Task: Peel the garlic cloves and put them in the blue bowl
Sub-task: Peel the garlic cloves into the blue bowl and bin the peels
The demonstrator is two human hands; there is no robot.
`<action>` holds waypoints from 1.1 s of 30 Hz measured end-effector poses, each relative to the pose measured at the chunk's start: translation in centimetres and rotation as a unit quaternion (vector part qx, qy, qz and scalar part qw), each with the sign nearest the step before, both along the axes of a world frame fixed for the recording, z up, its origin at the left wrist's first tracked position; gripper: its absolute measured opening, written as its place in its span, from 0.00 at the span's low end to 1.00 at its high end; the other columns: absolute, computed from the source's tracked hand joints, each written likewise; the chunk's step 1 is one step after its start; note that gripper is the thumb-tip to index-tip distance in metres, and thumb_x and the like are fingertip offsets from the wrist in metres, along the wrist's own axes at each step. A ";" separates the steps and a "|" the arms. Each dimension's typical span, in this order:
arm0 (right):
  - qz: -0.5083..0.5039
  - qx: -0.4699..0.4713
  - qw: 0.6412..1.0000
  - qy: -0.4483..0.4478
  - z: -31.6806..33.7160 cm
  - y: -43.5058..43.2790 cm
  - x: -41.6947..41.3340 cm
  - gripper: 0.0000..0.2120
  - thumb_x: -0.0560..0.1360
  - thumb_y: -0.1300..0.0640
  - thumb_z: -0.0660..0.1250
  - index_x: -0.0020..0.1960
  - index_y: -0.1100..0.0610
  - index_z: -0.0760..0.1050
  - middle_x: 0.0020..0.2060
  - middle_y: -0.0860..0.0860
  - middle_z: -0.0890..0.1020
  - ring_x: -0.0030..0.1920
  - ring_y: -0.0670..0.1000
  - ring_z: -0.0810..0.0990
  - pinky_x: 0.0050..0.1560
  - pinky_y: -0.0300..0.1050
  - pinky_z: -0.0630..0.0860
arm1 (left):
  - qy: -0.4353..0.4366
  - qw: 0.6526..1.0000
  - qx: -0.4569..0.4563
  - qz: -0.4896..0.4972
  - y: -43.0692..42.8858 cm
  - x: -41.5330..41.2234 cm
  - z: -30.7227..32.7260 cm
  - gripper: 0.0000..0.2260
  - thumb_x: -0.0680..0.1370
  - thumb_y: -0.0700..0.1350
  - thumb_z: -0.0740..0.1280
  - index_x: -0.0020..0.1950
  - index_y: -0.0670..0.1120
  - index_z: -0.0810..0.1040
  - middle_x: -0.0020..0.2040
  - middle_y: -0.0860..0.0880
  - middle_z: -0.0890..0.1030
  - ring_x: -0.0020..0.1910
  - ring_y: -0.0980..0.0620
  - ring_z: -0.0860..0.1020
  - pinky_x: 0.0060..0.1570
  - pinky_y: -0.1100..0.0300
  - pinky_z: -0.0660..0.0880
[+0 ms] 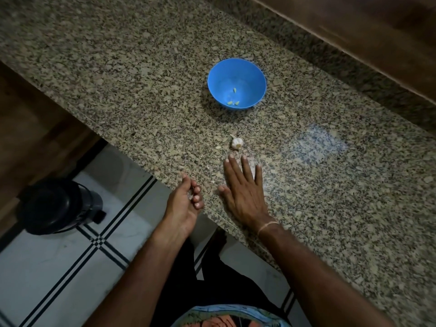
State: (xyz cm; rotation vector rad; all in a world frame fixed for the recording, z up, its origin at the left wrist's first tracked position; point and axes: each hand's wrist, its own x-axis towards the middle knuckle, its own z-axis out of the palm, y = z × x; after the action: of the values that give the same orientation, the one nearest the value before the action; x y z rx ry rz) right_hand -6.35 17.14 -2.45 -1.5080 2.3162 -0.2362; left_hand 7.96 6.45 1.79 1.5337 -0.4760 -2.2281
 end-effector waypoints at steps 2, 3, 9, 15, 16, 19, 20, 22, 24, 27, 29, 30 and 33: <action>0.010 -0.013 1.000 -0.012 0.3 1.1 0.3 0.33 0.85 0.36 0.40 0.85 0.48 0.36 0.84 0.47 0.38 0.83 0.49 0.32 0.81 0.65 0.35 | 0.002 1.000 0.003 0.000 0.0 -0.1 0.1 0.16 0.86 0.55 0.61 0.43 0.48 0.72 0.32 0.52 0.72 0.25 0.58 0.66 0.23 0.66 0.63; -0.008 -0.016 1.000 -0.022 0.7 1.9 0.5 0.33 0.86 0.37 0.42 0.85 0.48 0.35 0.84 0.47 0.36 0.83 0.49 0.32 0.81 0.64 0.35 | 0.004 1.000 0.003 0.001 0.0 -0.1 0.0 0.16 0.86 0.55 0.61 0.43 0.48 0.72 0.32 0.52 0.72 0.25 0.58 0.66 0.23 0.66 0.63; -0.050 0.048 0.997 0.029 0.8 5.4 1.7 0.37 0.86 0.36 0.43 0.84 0.55 0.31 0.83 0.51 0.32 0.82 0.54 0.30 0.81 0.67 0.36 | 0.022 1.000 -0.001 0.009 0.0 0.2 -0.1 0.16 0.85 0.56 0.62 0.43 0.48 0.71 0.33 0.52 0.72 0.25 0.58 0.66 0.23 0.66 0.64; -0.036 0.022 0.999 0.026 0.2 -1.2 2.0 0.35 0.87 0.37 0.40 0.84 0.56 0.33 0.83 0.53 0.32 0.82 0.55 0.29 0.80 0.67 0.34 | 0.024 1.000 -0.002 0.008 0.4 0.0 0.6 0.17 0.85 0.57 0.60 0.42 0.48 0.71 0.32 0.52 0.71 0.24 0.58 0.66 0.23 0.67 0.63; -0.038 0.017 0.999 0.025 0.2 -2.3 2.1 0.35 0.87 0.37 0.40 0.84 0.57 0.34 0.83 0.53 0.32 0.82 0.55 0.29 0.80 0.67 0.34 | 0.022 1.000 -0.001 0.007 0.4 0.0 0.7 0.17 0.85 0.57 0.61 0.42 0.47 0.72 0.32 0.52 0.71 0.24 0.58 0.66 0.23 0.66 0.63; -0.048 -0.013 0.999 -0.002 0.4 -3.3 2.1 0.37 0.86 0.37 0.43 0.85 0.58 0.36 0.84 0.55 0.35 0.82 0.54 0.30 0.82 0.64 0.36 | 0.022 1.000 -0.001 0.011 0.3 0.4 0.6 0.17 0.86 0.56 0.61 0.42 0.47 0.71 0.32 0.52 0.71 0.24 0.58 0.66 0.22 0.66 0.63; -0.054 -0.025 0.998 -0.019 0.4 -3.0 2.0 0.37 0.87 0.36 0.45 0.85 0.57 0.37 0.84 0.54 0.36 0.83 0.53 0.31 0.83 0.61 0.37 | 0.024 1.000 -0.003 0.012 0.3 0.6 0.6 0.17 0.86 0.56 0.61 0.42 0.47 0.71 0.33 0.52 0.71 0.24 0.58 0.65 0.23 0.66 0.63; -0.050 -0.049 0.996 -0.048 0.5 -2.4 1.9 0.38 0.87 0.38 0.51 0.85 0.56 0.39 0.85 0.54 0.40 0.84 0.52 0.35 0.84 0.53 0.40 | 0.030 0.999 -0.006 0.016 0.3 0.9 0.6 0.17 0.86 0.56 0.61 0.42 0.47 0.71 0.33 0.51 0.70 0.25 0.57 0.65 0.24 0.66 0.63; -0.005 -0.064 0.997 -0.045 0.6 -2.4 1.8 0.34 0.87 0.42 0.54 0.86 0.55 0.46 0.85 0.54 0.47 0.85 0.54 0.43 0.84 0.53 0.46 | 0.034 0.999 -0.005 0.018 0.3 1.1 0.6 0.17 0.86 0.56 0.61 0.42 0.47 0.71 0.33 0.52 0.70 0.25 0.57 0.65 0.24 0.65 0.64; 0.054 -0.097 0.994 -0.011 0.5 -2.9 2.0 0.25 0.86 0.50 0.59 0.81 0.55 0.64 0.81 0.55 0.64 0.81 0.56 0.61 0.79 0.54 0.65 | 0.033 0.999 0.000 0.019 0.3 0.9 0.8 0.17 0.86 0.56 0.60 0.42 0.47 0.71 0.33 0.52 0.71 0.25 0.58 0.65 0.23 0.66 0.63; 0.040 -0.137 0.990 -0.009 0.8 -2.3 2.0 0.18 0.84 0.54 0.64 0.73 0.56 0.76 0.73 0.53 0.75 0.71 0.53 0.73 0.66 0.49 0.78 | 0.030 0.999 0.003 0.026 0.2 0.7 0.9 0.17 0.86 0.55 0.60 0.42 0.48 0.71 0.33 0.51 0.71 0.25 0.57 0.65 0.23 0.66 0.63; 0.025 -0.160 0.987 -0.012 0.9 -1.7 2.0 0.14 0.83 0.55 0.67 0.67 0.56 0.80 0.67 0.51 0.79 0.64 0.51 0.75 0.57 0.46 0.81 | 0.030 0.999 0.004 0.030 0.1 0.6 1.0 0.17 0.86 0.55 0.60 0.42 0.47 0.71 0.33 0.51 0.71 0.25 0.57 0.66 0.23 0.66 0.63; -0.011 -0.186 0.982 -0.012 1.3 -0.8 1.9 0.02 0.80 0.58 0.71 0.52 0.55 0.81 0.52 0.48 0.79 0.51 0.48 0.72 0.41 0.45 0.74 | 0.025 0.999 0.009 0.037 -0.2 0.5 0.9 0.16 0.86 0.55 0.61 0.43 0.48 0.72 0.34 0.52 0.71 0.26 0.57 0.66 0.24 0.66 0.64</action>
State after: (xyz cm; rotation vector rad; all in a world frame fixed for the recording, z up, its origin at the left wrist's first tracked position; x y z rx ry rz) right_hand -4.49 16.35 -1.13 -1.6336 2.3643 -0.7248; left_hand 8.46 6.27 2.67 1.4761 -0.3781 -2.2149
